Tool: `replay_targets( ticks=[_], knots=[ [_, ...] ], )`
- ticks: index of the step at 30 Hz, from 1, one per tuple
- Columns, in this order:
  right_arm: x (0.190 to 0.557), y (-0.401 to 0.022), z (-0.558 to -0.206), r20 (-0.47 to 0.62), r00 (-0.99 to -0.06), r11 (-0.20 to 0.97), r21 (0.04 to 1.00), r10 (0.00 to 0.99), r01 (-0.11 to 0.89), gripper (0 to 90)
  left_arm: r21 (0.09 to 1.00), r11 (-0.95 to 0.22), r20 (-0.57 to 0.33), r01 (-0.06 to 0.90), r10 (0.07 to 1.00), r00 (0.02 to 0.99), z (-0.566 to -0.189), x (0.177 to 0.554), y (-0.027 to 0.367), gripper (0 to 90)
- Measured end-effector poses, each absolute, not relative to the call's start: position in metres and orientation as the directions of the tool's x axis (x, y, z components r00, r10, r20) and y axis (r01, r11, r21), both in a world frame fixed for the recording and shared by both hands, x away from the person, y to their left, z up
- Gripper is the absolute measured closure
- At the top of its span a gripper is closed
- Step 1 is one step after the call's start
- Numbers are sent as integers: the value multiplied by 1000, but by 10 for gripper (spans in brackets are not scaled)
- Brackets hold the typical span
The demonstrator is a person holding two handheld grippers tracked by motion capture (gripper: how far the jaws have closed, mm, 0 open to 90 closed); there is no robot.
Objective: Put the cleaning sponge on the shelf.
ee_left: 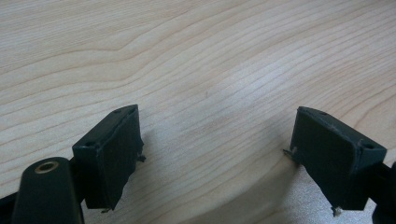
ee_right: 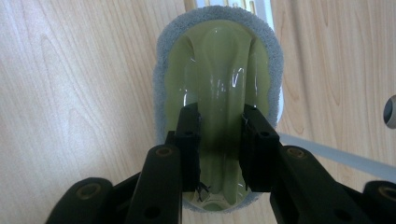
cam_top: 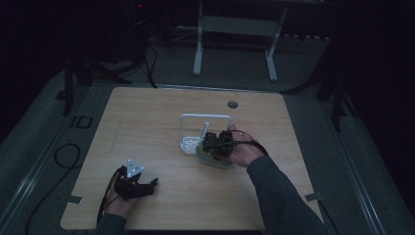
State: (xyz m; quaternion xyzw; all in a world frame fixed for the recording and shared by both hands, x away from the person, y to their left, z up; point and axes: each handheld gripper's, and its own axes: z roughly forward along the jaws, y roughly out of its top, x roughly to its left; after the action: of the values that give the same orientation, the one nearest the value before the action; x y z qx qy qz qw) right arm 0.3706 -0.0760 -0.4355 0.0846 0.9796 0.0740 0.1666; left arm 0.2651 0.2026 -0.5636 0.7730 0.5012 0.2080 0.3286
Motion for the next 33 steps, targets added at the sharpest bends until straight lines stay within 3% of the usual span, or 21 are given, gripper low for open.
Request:
replay_targets(
  ticks=[33],
  knots=[
    [378,-51,-430,-383,-922,994,112,50,8,716,716,-286,-9,637,908,418,-564,265,202,166]
  ],
)
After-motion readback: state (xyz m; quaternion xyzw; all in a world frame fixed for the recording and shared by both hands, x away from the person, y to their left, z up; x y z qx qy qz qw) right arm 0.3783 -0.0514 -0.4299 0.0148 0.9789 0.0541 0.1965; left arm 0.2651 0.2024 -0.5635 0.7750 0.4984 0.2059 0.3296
